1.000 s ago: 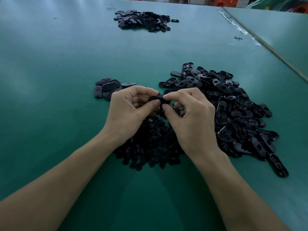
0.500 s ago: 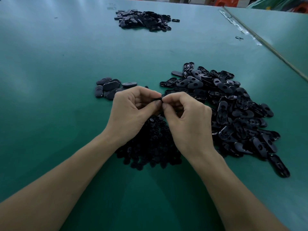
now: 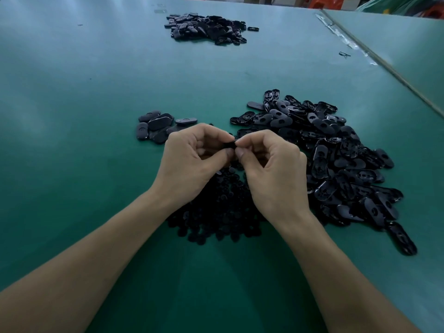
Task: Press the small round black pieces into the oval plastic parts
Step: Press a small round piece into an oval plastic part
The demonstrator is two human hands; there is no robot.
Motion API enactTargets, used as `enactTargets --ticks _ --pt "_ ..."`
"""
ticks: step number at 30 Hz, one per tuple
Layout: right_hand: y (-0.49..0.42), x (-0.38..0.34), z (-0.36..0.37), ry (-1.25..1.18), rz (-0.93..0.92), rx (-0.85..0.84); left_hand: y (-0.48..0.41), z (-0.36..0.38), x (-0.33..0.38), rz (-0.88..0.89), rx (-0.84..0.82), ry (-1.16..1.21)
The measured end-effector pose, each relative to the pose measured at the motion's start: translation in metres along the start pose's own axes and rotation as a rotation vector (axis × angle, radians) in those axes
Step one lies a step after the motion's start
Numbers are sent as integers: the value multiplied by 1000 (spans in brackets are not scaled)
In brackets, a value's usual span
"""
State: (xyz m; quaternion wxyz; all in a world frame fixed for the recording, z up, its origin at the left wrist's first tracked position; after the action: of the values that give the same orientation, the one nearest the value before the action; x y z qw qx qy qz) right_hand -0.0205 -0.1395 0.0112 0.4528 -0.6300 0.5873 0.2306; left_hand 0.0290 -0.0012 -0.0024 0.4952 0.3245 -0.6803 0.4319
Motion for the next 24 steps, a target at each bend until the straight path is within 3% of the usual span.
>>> enactTargets --ticks 11,24 --pt "3 -6 5 55 -60 25 -1 -2 -1 44 36 -19" --pt "-6 6 -8 -5 14 -69 -1 -4 -6 43 -2 -25"
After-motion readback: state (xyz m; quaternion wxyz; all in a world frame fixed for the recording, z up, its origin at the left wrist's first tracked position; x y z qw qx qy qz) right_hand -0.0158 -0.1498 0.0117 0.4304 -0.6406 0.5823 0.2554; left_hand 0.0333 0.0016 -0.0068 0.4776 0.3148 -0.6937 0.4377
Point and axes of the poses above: each hand's wrist, its own y-axis away from the middle knuckle, its own z-axis out of the palm, x = y × z, the point moved 2 cm from there along -y, towards the middle knuckle, and after that the axes turned 11 degrees about -x, right-handed, at the moved point
